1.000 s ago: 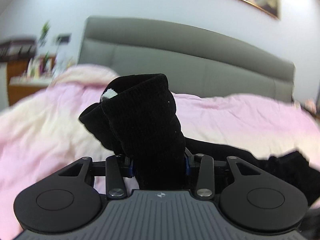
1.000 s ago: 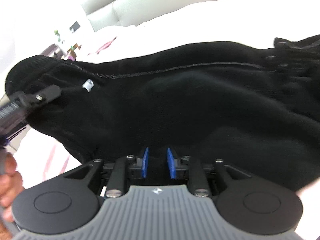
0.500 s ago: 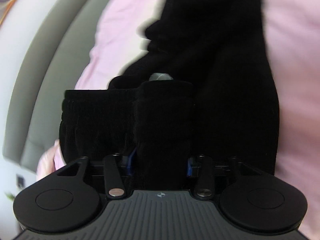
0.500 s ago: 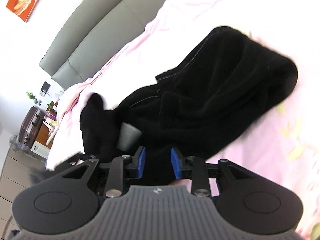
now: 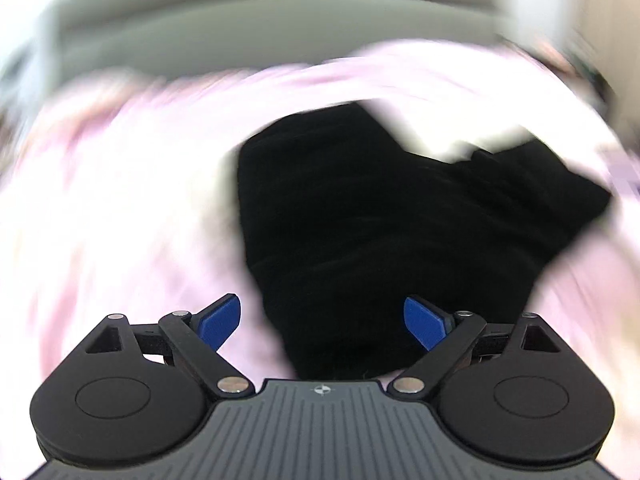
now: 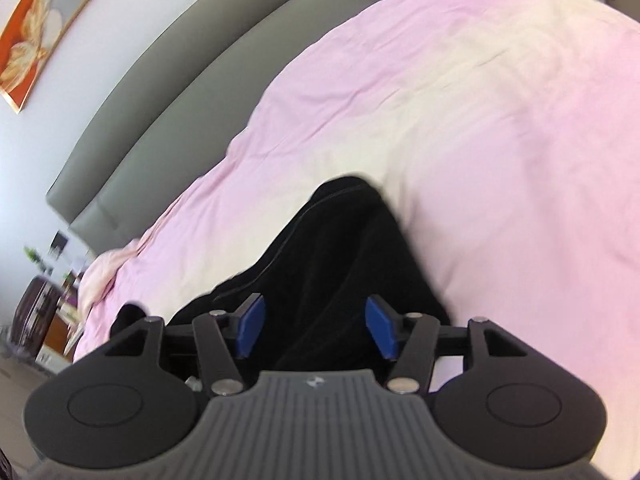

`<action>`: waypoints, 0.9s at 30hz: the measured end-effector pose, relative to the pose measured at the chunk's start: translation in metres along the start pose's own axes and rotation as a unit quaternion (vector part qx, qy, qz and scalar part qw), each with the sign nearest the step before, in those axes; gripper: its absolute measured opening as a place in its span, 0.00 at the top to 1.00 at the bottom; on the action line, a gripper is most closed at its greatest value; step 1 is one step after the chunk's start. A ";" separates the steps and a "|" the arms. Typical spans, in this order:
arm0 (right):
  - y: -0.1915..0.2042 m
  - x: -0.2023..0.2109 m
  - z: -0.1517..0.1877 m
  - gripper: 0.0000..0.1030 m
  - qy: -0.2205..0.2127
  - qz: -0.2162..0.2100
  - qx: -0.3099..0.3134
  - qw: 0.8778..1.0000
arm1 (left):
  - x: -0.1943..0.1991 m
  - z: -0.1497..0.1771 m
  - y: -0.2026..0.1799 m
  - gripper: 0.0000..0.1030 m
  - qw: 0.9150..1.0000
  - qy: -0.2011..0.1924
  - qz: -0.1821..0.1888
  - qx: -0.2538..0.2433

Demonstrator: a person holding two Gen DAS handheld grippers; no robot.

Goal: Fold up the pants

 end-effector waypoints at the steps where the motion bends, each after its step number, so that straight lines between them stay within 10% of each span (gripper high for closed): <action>1: -0.011 -0.002 -0.008 0.47 -0.007 0.000 -0.014 1.000 | -0.011 0.005 0.015 0.00 0.998 0.017 0.021 0.057; 4: -0.043 -0.005 -0.018 0.41 -0.020 0.012 -0.065 0.998 | -0.037 0.013 0.029 0.00 0.980 0.048 0.103 0.165; 9: -0.069 -0.028 -0.010 0.41 0.012 -0.041 -0.148 0.988 | -0.067 0.022 0.041 0.00 0.925 0.047 0.184 0.329; 15: -0.067 -0.055 0.006 0.41 0.046 -0.049 -0.136 0.988 | -0.096 0.029 0.021 0.00 0.884 0.069 0.228 0.403; 19: -0.066 -0.065 0.011 0.45 0.059 -0.038 -0.115 0.991 | -0.114 0.024 0.003 0.00 0.895 0.103 0.203 0.384; 21: -0.066 -0.067 0.012 0.59 0.047 -0.036 -0.116 0.991 | -0.111 0.020 0.002 0.31 0.906 0.093 0.171 0.377; 27: -0.048 -0.054 0.011 0.77 0.027 -0.063 -0.141 0.988 | -0.069 0.026 0.012 0.54 0.886 0.043 0.174 0.427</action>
Point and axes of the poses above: each gripper's, at about its wrist camera, not at the fingertips, and x roughly against the way its jaws point, y to its left, z to its underside, the point moved 9 cm from there along -x, roughly the way its jaws point, and after that the axes turned 7 degrees about -z, right-handed, at the moved point
